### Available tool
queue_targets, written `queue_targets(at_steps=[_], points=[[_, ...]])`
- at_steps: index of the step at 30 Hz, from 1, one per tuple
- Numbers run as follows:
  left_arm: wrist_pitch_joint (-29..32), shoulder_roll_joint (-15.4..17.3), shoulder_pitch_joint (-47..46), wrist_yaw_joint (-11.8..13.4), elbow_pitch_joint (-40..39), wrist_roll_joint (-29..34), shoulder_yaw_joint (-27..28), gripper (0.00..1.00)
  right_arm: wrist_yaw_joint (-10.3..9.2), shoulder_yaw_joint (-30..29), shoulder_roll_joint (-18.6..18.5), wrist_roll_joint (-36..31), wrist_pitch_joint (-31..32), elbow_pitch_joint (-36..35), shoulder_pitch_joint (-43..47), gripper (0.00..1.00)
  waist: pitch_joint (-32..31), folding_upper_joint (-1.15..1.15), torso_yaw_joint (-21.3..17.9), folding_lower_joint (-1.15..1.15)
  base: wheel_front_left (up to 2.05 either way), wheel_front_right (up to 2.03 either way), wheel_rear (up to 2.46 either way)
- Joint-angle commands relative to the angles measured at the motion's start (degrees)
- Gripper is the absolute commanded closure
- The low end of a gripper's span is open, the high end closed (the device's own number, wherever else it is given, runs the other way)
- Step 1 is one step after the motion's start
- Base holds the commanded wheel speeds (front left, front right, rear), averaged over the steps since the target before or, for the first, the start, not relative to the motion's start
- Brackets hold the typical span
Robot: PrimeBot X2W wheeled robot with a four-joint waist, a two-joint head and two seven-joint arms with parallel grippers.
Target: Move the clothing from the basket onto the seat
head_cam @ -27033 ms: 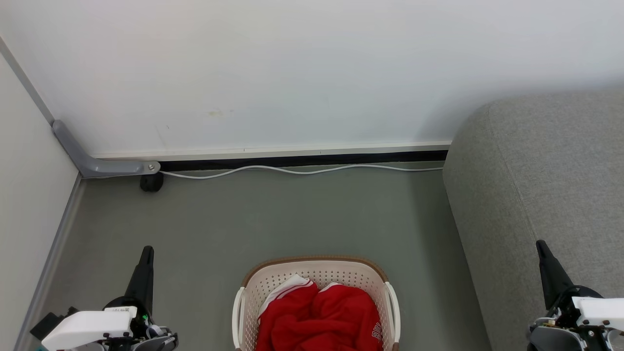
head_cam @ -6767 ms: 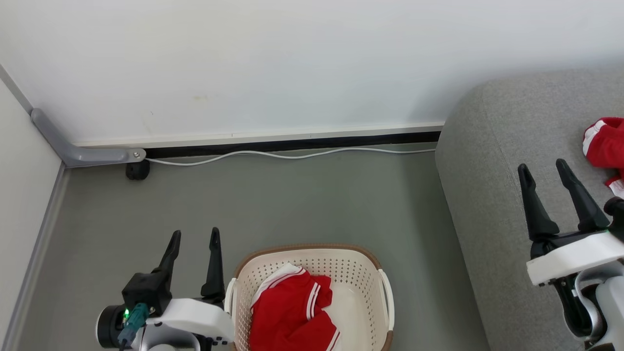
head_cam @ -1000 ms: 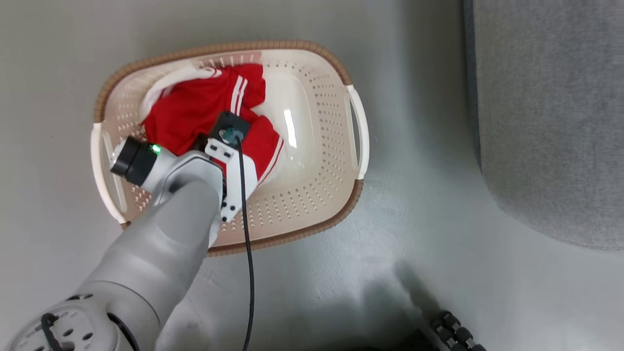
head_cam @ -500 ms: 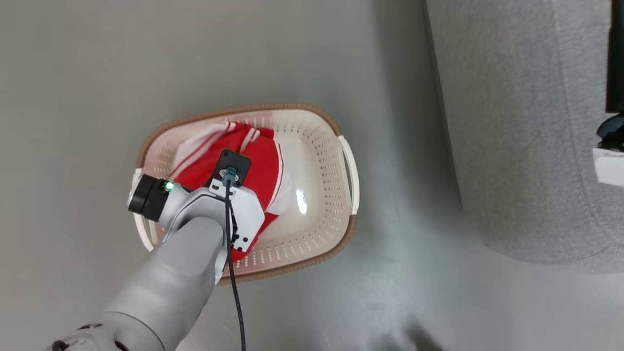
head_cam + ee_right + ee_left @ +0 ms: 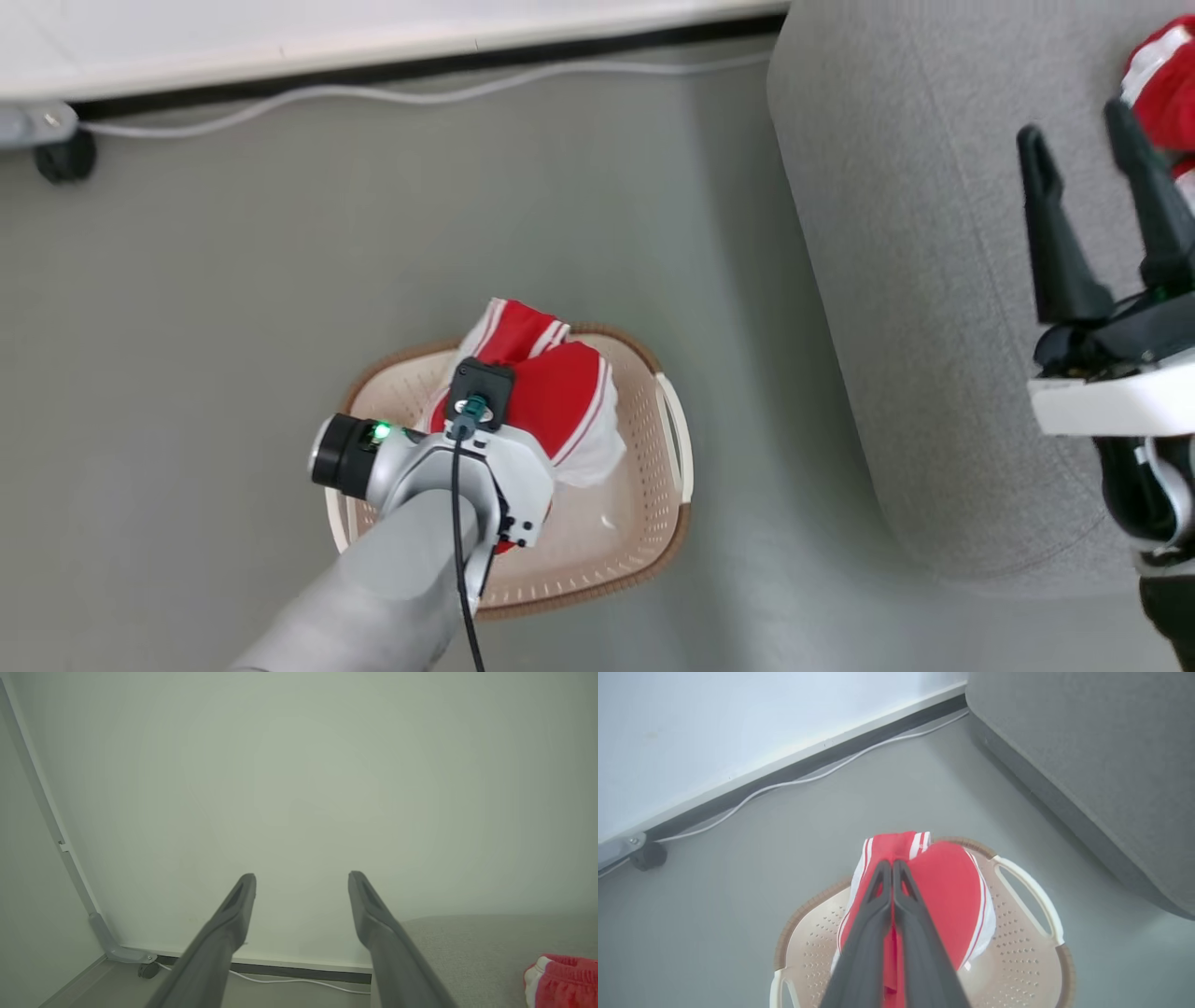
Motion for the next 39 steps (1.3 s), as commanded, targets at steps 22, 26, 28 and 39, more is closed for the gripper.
queue_targets(at_steps=[22, 26, 28, 39], points=[[-0.78, 2.68, 10.74, 2.77, -22.35, 15.69, 19.46, 1.00, 0.16, 1.91, 4.25, -5.07, -0.31, 7.83, 9.27, 0.00, -15.93, 0.00, 2.17, 0.00, 0.00, 0.00, 0.00], [-0.78, 4.13, 10.70, 2.33, -26.82, 17.94, 21.35, 1.00, 0.16, 1.97, 5.17, -5.49, -0.31, 8.50, 9.98, 0.00, -16.99, 0.00, 2.02, 0.00, 0.00, 0.00, 0.00], [-0.78, 4.84, 10.20, 2.10, -28.83, 18.79, 21.93, 1.00, 0.16, 1.92, 5.58, -5.61, -0.31, 8.69, 10.28, 0.00, -17.28, 0.00, 1.99, 0.00, 0.00, 0.00, 0.00], [0.00, 8.76, 4.87, 1.75, -39.00, 22.03, 23.66, 1.00, 0.16, 2.10, 6.46, -6.09, -0.31, 9.52, 11.50, 0.00, -18.11, 0.00, 1.62, 0.00, 0.00, 0.00, 0.00]])
